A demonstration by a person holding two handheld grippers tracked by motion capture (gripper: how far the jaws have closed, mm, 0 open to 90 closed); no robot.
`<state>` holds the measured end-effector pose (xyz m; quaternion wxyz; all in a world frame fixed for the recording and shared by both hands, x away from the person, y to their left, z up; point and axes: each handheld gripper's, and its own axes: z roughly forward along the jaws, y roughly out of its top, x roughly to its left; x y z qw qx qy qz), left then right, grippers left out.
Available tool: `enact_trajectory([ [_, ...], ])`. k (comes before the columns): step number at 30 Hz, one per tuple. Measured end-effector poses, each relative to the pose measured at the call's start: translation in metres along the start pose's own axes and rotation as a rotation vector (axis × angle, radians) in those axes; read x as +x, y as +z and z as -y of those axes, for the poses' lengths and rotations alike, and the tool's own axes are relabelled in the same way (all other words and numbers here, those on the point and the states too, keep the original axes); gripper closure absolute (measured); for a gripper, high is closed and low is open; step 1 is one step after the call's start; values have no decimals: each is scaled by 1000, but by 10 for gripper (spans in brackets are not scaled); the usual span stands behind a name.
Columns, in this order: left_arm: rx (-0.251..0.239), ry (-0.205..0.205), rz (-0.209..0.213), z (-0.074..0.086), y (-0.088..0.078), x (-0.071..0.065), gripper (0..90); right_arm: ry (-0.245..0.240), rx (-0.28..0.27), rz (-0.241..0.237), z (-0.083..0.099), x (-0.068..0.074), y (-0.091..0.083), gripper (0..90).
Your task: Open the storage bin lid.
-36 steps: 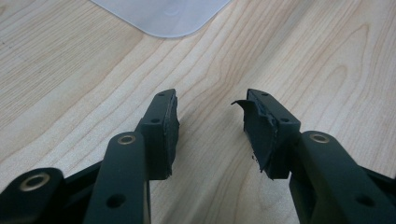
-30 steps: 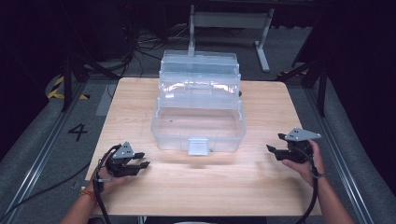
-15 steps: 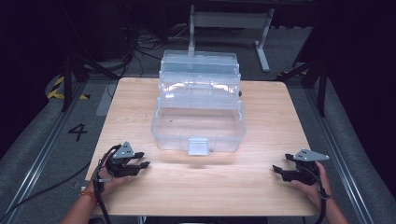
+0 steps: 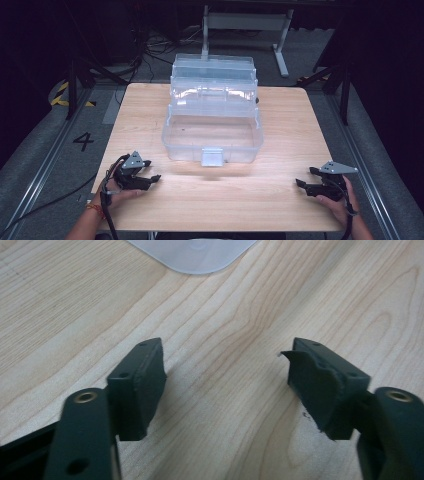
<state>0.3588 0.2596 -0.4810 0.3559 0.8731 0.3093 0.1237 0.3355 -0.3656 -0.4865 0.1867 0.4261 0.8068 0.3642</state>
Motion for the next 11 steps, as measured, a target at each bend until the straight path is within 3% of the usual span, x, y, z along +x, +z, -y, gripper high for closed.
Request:
enact_trajectory([
  [3,17,-15,-1,-1,1,0,199,0,0,0,0,0,0,232],
  [11,24,-13,-10,-1,2,0,142,1,0,-1,0,0,0,232],
])
